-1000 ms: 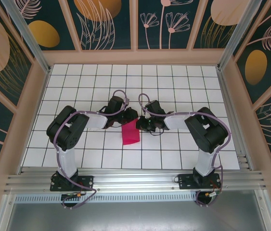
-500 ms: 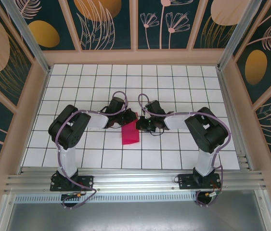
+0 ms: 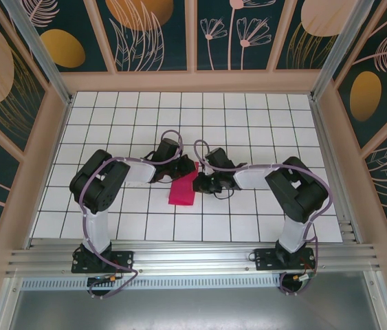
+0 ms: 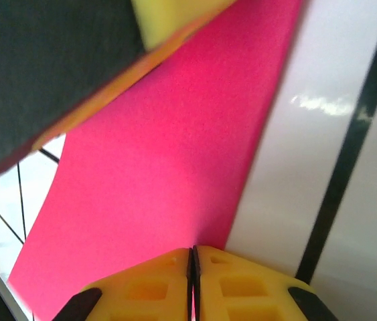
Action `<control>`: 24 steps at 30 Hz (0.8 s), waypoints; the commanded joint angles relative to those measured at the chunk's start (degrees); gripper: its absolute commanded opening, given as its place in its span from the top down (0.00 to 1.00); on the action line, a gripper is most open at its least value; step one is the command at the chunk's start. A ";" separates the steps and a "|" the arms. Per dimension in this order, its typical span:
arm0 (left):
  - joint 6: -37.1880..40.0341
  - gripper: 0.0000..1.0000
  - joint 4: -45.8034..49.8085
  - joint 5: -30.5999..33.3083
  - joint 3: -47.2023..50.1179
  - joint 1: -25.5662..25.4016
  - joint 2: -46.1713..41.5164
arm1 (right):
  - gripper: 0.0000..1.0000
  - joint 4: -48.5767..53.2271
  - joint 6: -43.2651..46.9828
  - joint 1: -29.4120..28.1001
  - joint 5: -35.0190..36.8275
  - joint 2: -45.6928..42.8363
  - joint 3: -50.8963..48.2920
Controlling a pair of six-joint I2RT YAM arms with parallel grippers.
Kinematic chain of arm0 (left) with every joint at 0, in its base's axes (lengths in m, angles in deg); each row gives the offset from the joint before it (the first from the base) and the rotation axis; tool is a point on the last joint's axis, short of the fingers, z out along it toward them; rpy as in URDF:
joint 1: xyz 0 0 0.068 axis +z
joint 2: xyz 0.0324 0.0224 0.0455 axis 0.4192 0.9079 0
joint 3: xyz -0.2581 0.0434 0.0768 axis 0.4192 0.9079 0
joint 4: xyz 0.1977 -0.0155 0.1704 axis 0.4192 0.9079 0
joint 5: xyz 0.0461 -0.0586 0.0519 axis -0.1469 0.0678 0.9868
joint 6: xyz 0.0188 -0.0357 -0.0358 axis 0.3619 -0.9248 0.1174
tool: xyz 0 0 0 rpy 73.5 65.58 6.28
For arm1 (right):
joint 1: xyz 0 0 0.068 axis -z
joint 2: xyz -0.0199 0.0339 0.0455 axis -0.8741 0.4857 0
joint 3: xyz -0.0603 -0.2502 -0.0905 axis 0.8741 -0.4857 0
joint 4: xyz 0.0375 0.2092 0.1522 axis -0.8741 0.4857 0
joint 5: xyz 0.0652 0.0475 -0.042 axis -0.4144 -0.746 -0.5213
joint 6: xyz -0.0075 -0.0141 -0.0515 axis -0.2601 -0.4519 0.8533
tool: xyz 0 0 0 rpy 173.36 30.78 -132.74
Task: Fold a paper plane with a square sheet of paper (pick it up from the middle)
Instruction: Fold the square sheet of paper in half at the center of the table.
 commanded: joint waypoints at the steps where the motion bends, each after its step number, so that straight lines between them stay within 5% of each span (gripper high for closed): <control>1: 0.05 0.89 4.73 5.34 0.21 0.49 3.11 | 0.88 5.37 0.20 -2.08 -1.47 -1.41 -2.14; 12: -0.73 0.90 3.59 5.00 1.33 0.45 2.24 | 0.87 -0.54 -3.85 -2.19 5.41 -7.99 -0.77; 24: -2.32 0.90 1.66 4.99 2.24 0.45 2.37 | 0.88 -4.13 -5.28 -5.24 2.96 0.57 1.48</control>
